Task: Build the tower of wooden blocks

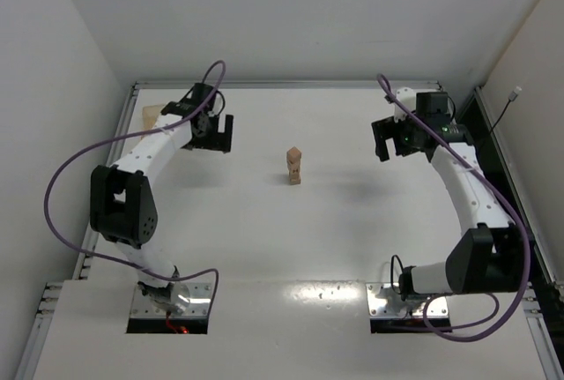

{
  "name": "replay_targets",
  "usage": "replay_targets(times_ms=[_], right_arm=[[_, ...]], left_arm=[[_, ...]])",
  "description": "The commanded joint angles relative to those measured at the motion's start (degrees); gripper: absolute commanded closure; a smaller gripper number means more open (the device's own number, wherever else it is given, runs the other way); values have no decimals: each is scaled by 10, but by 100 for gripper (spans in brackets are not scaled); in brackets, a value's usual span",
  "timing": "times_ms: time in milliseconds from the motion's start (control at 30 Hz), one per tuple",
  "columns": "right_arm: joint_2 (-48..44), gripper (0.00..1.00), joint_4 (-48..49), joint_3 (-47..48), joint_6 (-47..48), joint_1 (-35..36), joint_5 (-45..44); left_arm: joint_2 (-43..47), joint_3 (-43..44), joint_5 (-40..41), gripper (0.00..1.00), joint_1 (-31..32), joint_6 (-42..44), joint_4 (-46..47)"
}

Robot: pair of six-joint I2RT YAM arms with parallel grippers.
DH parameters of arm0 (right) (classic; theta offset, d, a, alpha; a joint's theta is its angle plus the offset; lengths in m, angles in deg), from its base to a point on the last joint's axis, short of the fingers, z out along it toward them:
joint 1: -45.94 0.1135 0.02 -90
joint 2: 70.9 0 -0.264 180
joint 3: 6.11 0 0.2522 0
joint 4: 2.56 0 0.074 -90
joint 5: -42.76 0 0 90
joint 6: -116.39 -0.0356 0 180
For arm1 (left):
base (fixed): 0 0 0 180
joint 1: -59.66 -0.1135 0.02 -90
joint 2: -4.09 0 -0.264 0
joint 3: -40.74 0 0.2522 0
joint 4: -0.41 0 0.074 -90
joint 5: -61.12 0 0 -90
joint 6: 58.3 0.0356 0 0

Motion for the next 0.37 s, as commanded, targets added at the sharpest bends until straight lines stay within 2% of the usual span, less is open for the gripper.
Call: replay_targets(times_ms=[0,167,333], right_arm=[[-7,6,43,-13,1,5,-12],[5,6,49,-19,-15,5,-5],[5,6,49,-19,-21,16,-5]], left_arm=[[68,-64,-27,0,-32,2,54],[111,-147,-27,0,-51,16,82],[123,-154,-46,0,-56,22,82]])
